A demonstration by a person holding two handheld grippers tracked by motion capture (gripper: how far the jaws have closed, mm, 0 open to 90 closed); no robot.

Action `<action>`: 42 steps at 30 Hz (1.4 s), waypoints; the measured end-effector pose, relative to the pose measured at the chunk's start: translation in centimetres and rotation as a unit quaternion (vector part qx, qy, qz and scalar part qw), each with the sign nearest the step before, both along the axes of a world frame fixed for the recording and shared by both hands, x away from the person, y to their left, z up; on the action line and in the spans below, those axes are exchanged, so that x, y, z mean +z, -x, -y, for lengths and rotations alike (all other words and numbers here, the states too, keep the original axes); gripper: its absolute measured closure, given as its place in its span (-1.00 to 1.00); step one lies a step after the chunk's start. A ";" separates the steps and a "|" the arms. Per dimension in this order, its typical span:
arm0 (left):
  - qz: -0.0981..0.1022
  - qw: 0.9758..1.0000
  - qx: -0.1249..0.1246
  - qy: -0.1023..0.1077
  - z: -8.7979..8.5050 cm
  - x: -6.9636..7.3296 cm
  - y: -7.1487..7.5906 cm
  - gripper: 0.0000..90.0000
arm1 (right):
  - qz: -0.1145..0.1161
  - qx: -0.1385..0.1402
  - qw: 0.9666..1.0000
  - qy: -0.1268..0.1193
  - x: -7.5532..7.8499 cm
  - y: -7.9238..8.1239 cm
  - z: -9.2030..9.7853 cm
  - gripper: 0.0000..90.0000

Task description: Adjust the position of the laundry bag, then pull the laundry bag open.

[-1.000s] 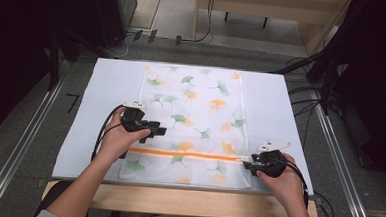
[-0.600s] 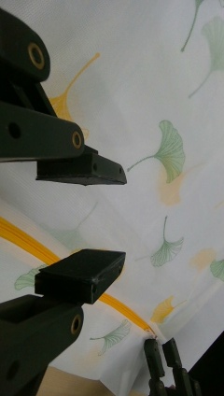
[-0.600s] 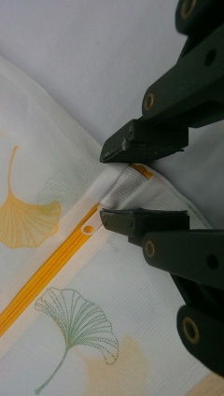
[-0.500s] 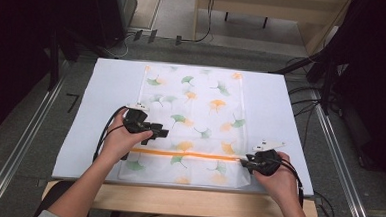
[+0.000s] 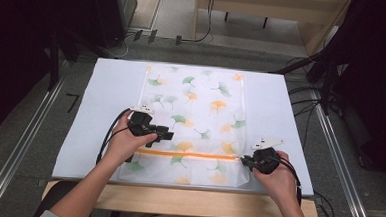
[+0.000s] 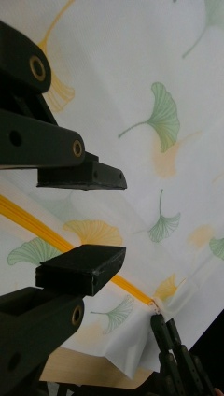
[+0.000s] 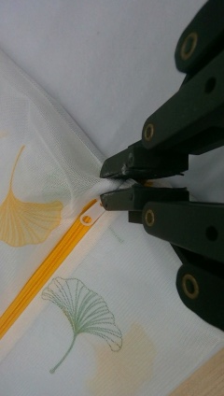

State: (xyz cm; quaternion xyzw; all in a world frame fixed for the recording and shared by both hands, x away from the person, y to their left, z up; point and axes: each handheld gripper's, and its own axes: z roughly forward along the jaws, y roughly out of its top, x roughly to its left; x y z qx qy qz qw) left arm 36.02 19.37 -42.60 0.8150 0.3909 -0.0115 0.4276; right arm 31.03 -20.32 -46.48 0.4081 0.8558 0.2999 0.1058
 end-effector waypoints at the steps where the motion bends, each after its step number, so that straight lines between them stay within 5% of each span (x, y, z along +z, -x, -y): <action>1: 0.000 1.000 -0.003 0.000 0.1 0.0 0.1 0.38 | -0.001 -0.001 1.000 -0.006 0.1 0.0 0.1 0.91; 6: 0.002 1.000 -0.014 0.009 0.9 0.0 0.4 0.39 | -0.013 -0.009 1.000 -0.023 0.6 0.0 0.3 0.91; 18: 0.010 0.998 -0.053 0.017 3.2 0.0 1.5 0.43 | 0.014 -0.013 0.999 -0.045 2.2 0.2 0.8 0.91; 29: 0.013 0.996 -0.083 0.032 5.5 -0.4 2.2 0.47 | 0.011 -0.006 0.998 -0.054 2.3 0.2 0.7 0.91; 42: 0.006 0.991 -0.131 0.014 9.0 -1.1 2.5 0.54 | 0.014 0.002 0.998 -0.053 2.4 0.2 0.5 0.91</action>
